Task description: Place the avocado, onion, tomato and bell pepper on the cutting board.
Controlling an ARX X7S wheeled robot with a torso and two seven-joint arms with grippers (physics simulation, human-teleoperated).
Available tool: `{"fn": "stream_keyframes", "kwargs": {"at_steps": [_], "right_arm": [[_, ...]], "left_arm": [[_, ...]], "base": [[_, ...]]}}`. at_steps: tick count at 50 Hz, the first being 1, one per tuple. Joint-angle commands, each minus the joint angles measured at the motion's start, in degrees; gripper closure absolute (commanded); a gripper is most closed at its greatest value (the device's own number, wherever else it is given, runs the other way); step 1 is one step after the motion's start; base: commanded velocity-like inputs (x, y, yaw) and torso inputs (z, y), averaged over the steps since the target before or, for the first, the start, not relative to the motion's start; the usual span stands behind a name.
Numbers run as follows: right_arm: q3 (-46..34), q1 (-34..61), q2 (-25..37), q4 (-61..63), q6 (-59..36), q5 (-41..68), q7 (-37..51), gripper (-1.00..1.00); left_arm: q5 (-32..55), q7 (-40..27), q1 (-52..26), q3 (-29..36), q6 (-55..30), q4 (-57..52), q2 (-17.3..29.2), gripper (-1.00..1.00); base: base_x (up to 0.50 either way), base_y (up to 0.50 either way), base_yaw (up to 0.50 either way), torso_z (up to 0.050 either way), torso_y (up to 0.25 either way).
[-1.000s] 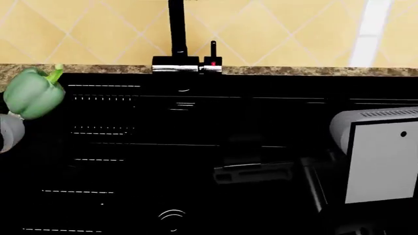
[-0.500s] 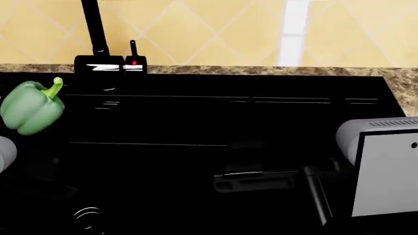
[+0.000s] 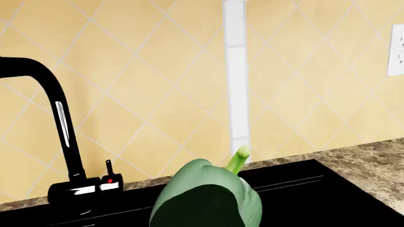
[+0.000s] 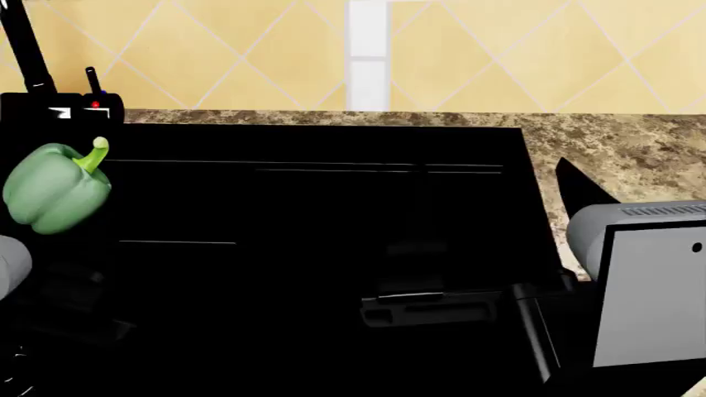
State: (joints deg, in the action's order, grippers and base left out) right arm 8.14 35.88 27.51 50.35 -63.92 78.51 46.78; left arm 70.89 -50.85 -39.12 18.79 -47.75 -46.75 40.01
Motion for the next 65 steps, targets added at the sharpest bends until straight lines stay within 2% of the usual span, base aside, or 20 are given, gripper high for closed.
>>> {"fn": "stream_keyframes", "kwargs": {"at_steps": [1,65], "right_arm": [[0.9,0.5,-0.9,-0.3,0.3,-0.7,-0.8,-1.0],[-0.7,1.1,1.4,-0.9,2.1,0.8,-0.4,-1.0]], "left_arm": [[-0.6,0.5,0.2,-1.2,0.2,-0.6,-1.3,1.0],[-0.8,-1.0,1.0,-0.1,1.4,-1.2,-1.8,1.0]], "base": [[0.0,-0.5,0.0,0.0,0.0],[0.0,-0.5,0.0,0.0,0.0]]}}
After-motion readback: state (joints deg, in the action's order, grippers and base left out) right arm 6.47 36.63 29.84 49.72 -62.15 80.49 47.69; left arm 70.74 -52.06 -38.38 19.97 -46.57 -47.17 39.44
